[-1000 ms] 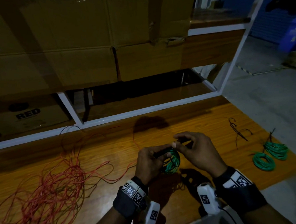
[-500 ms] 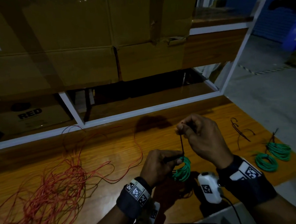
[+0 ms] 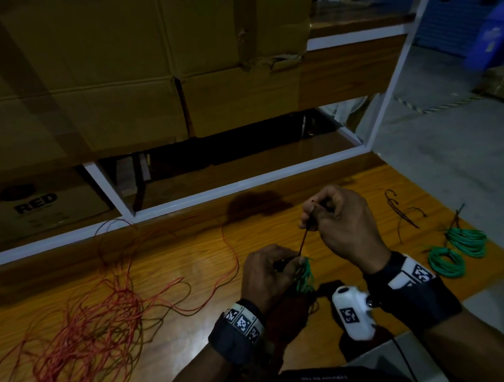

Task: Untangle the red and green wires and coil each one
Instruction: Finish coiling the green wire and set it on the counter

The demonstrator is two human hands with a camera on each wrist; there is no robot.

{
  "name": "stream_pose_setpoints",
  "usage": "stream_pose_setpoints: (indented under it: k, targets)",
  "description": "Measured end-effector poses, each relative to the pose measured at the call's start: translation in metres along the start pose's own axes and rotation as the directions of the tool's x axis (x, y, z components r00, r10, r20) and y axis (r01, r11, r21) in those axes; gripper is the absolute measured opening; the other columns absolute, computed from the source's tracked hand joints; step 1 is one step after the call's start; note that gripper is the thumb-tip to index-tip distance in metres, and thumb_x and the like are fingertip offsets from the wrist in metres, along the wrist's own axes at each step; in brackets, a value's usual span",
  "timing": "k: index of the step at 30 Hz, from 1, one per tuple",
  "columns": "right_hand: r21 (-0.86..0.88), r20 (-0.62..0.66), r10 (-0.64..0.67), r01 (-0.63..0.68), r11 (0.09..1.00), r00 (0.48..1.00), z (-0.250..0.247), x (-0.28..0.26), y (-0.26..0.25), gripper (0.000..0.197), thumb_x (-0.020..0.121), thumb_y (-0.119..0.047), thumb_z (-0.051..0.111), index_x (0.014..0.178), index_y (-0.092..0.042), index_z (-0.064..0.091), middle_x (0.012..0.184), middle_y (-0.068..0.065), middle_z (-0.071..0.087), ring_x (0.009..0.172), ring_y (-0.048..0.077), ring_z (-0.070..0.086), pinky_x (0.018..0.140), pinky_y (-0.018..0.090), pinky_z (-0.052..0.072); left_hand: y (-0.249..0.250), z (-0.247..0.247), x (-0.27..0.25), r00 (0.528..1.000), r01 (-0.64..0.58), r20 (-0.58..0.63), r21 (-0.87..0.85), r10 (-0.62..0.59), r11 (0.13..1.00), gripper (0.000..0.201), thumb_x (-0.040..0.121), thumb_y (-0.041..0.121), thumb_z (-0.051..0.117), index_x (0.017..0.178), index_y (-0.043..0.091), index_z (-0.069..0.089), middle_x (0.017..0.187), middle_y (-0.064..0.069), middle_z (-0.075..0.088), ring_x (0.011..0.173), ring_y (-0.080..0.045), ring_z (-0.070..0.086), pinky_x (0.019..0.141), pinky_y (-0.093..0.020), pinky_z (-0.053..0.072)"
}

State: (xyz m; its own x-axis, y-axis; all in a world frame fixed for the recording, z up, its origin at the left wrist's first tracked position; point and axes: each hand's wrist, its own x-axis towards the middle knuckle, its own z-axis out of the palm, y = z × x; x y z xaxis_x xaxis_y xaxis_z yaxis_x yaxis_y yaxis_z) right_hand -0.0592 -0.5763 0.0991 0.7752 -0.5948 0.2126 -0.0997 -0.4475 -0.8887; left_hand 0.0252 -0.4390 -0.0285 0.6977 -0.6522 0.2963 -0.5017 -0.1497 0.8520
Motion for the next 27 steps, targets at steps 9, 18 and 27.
stream_pose_setpoints:
  k: [9,18,27]
  targets:
    - [0.269,-0.059,0.153,-0.132,0.954,0.987,-0.028,0.008,0.012,0.012,0.099,-0.016,0.065,0.095,-0.004,0.066,0.082,0.01,0.076,0.08,0.024,0.077,0.079,0.054,0.062,0.011,0.006,0.021,0.948,0.278,0.221,-0.229,-0.228,0.933,0.015,0.091,0.03,0.078,0.097,0.016,0.079,0.082,-0.002,0.079,0.076,-0.018,0.077,0.063,-0.04,0.063]
    - [0.151,0.194,0.354,-0.385,0.911,0.915,-0.066,-0.021,0.084,0.082,0.069,-0.067,0.08,0.14,-0.039,0.051,0.137,-0.01,0.061,0.127,0.005,0.055,0.098,0.036,0.056,0.058,0.053,0.052,0.928,0.371,0.212,-0.574,-0.305,0.729,0.011,0.096,0.006,0.067,0.092,0.0,0.076,0.089,-0.012,0.078,0.084,-0.026,0.076,0.067,-0.037,0.06]
    - [0.358,-0.095,0.529,-0.467,0.809,0.844,-0.142,-0.064,0.152,0.042,0.076,-0.029,0.088,0.109,-0.009,0.072,0.098,0.01,0.078,0.089,0.027,0.076,0.077,0.046,0.063,0.087,0.136,0.071,0.804,0.566,0.487,-0.454,-0.339,0.688,0.013,0.092,0.009,0.072,0.104,0.004,0.074,0.094,-0.004,0.08,0.096,-0.025,0.075,0.082,-0.047,0.062]
